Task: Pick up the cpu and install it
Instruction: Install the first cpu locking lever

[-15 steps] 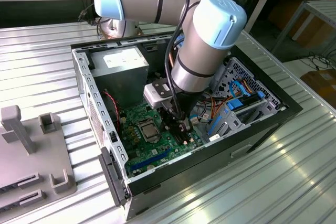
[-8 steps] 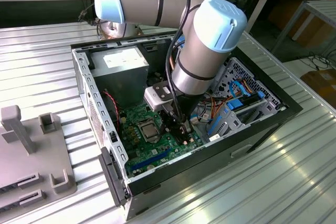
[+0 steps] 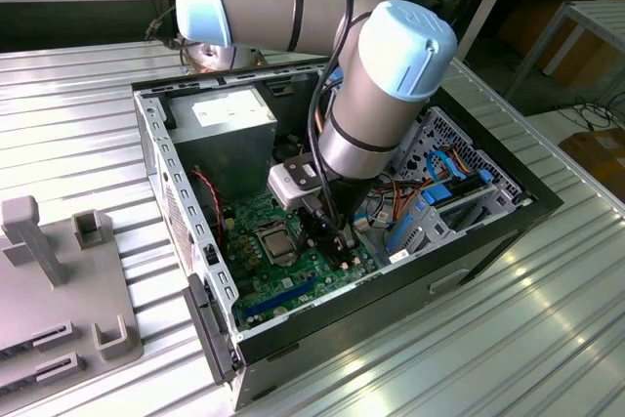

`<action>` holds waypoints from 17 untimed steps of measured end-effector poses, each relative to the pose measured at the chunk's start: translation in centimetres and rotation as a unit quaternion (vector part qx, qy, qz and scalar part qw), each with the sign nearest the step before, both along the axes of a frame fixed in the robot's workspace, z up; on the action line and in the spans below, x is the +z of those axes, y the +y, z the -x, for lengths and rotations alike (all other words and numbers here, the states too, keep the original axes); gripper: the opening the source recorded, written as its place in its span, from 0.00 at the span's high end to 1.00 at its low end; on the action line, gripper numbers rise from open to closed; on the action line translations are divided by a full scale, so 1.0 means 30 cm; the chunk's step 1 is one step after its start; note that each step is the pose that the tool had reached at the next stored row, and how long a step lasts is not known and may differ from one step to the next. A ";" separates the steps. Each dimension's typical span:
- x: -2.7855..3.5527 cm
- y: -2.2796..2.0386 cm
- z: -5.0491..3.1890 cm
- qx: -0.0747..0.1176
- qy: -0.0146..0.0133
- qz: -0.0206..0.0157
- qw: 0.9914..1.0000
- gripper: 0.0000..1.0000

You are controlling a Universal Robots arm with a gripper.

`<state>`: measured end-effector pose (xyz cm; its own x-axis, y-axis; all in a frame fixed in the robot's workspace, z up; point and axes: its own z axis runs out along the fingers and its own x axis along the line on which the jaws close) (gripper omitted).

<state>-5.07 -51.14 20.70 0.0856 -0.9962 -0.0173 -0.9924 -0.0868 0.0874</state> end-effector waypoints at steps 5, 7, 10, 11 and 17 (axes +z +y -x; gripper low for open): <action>-0.006 0.000 -0.010 0.004 0.000 0.000 1.000 0.89; -0.009 0.000 -0.012 0.005 0.000 0.000 1.000 0.89; -0.016 0.000 -0.015 0.008 0.000 0.000 1.000 0.89; -0.018 0.000 -0.016 0.008 0.000 0.000 1.000 0.89; -0.028 0.000 -0.023 0.013 0.000 0.000 1.000 0.89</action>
